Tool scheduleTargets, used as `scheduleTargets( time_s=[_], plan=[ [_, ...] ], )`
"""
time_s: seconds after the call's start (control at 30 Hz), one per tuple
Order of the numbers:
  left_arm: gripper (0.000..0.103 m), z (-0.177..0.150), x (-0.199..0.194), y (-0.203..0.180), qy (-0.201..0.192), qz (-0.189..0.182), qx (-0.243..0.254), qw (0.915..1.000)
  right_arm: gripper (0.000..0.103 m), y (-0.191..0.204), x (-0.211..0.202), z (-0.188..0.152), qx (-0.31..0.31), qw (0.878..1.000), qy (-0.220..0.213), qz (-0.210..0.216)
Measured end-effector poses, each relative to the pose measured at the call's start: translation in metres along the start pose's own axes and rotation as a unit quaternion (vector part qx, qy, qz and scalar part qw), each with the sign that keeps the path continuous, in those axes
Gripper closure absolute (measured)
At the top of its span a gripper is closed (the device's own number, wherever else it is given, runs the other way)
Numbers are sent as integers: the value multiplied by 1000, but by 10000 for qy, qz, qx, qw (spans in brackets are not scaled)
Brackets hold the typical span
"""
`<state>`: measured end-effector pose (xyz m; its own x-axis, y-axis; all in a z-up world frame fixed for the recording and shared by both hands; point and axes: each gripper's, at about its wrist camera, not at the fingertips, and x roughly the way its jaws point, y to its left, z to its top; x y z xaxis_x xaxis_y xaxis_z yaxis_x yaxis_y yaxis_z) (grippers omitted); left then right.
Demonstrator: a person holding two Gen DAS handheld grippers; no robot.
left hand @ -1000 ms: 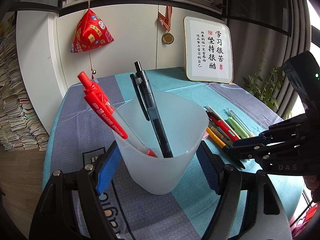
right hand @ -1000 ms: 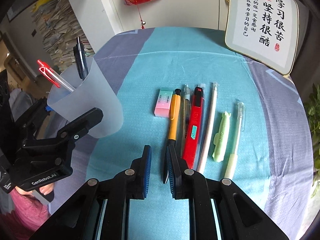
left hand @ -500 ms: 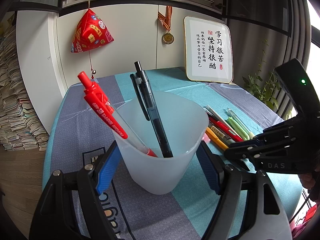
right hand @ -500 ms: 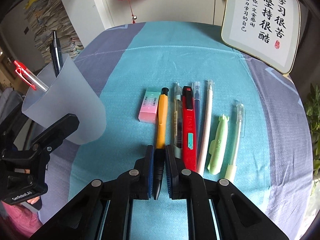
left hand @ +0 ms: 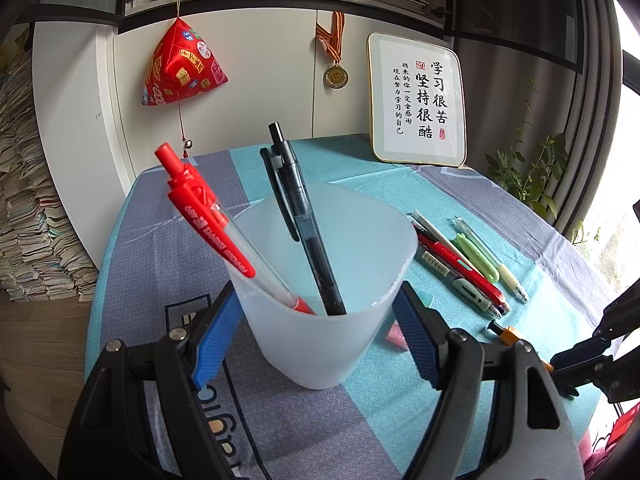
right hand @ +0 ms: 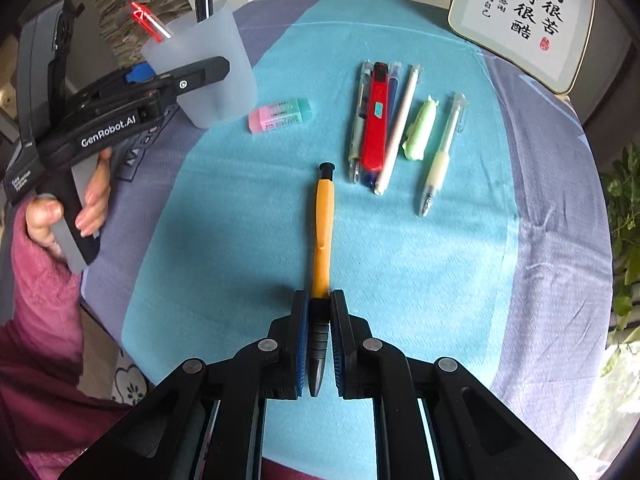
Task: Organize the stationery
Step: 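Lift the orange marker with the right tool and drop it into the cup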
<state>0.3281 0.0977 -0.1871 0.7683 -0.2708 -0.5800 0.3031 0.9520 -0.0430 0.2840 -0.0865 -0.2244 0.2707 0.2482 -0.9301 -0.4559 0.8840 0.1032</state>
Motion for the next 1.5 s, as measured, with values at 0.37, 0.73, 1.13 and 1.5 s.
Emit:
scheduleTargets(
  time_s=[0.37,0.73,1.13,1.5],
  plan=[
    [28,0,0,0,1,2,1,10000,69,4,0,41,-49,9989,-398,-244],
    [28,0,0,0,-1,0,0,10000,82,13,20,63,-92,9995,-140,-286],
    [28,0,0,0,0,2,1,10000,89,33,-90,75,-79,9848,-1734,76],
    [28,0,0,-1,-1,4,2,10000,89,57,-162,121,-323,9516,-3050,182]
  ],
)
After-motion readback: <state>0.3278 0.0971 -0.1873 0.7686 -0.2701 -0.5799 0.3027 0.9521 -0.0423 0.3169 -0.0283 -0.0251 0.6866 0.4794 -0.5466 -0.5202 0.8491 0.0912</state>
